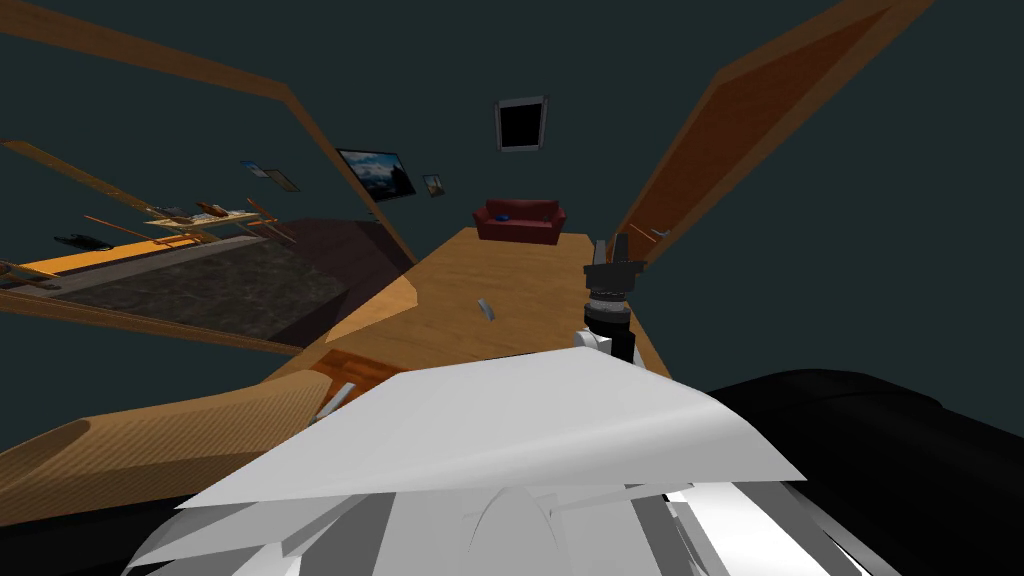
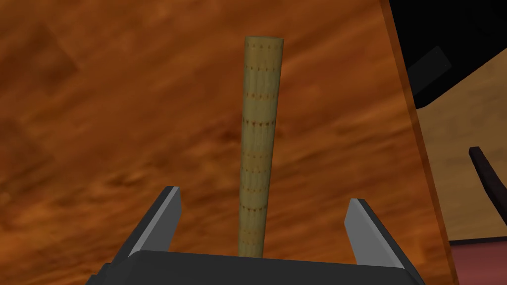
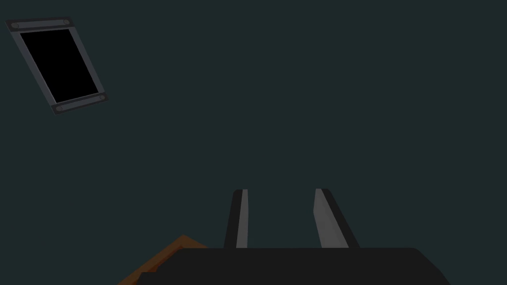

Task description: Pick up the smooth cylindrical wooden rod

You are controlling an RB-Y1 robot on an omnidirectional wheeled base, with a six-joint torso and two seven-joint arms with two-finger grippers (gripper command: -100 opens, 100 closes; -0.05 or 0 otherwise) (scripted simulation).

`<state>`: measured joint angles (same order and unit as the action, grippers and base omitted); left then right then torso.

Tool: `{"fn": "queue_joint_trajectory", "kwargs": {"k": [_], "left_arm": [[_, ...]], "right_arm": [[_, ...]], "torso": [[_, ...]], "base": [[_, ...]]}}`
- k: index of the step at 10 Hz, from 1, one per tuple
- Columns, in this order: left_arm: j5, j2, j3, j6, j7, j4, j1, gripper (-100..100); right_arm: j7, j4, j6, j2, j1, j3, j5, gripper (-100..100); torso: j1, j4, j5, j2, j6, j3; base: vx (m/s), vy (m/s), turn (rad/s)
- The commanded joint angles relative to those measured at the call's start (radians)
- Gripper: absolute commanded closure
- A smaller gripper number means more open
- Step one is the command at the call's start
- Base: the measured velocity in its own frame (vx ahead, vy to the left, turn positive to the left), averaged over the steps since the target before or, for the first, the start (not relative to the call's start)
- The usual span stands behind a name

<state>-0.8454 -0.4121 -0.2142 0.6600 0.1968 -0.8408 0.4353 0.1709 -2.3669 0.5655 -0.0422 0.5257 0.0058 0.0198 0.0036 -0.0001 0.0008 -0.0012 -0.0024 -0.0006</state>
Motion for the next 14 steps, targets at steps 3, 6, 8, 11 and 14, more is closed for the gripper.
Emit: {"fn": "queue_joint_trajectory", "kwargs": {"k": [3,6,8,11,14], "left_arm": [[0.054,0.049,0.015,-0.063,-0.018,0.075,-0.059,-100],[0.047,0.04,0.012,-0.049,-0.018,0.051,-0.042,100],[0.047,0.04,0.012,-0.048,-0.019,0.051,-0.042,100],[0.018,0.016,0.005,-0.025,-0.005,0.035,-0.027,100],[-0.018,-0.017,-0.004,0.013,0.007,-0.005,0.004,100]], "right_arm": [[0.0,0.0,0.0,0.0,0.0,0.0,0.0,0],[0.0,0.0,0.0,0.0,0.0,0.0,0.0,0],[0.0,0.0,0.0,0.0,0.0,0.0,0.0,0],[0.0,0.0,0.0,0.0,0.0,0.0,0.0,0],[0.0,0.0,0.0,0.0,0.0,0.0,0.0,0]], "torso": [[0.001,0.0,0.0,0.0,0.0,0.0],[-0.002,0.0,-0.001,0.0,0.0,0.0],[0.0,0.0,0.002,0.0,0.0,0.0],[0.001,0.0,0.002,0.0,0.0,0.0],[-0.002,0.0,0.001,-0.002,0.0,-0.001]], "base": [[-0.019,0.063,0.013],[-0.003,0.011,-0.001],[0.0,0.0,0.0],[0.001,-0.019,-0.009],[0.022,-0.058,-0.009]]}}
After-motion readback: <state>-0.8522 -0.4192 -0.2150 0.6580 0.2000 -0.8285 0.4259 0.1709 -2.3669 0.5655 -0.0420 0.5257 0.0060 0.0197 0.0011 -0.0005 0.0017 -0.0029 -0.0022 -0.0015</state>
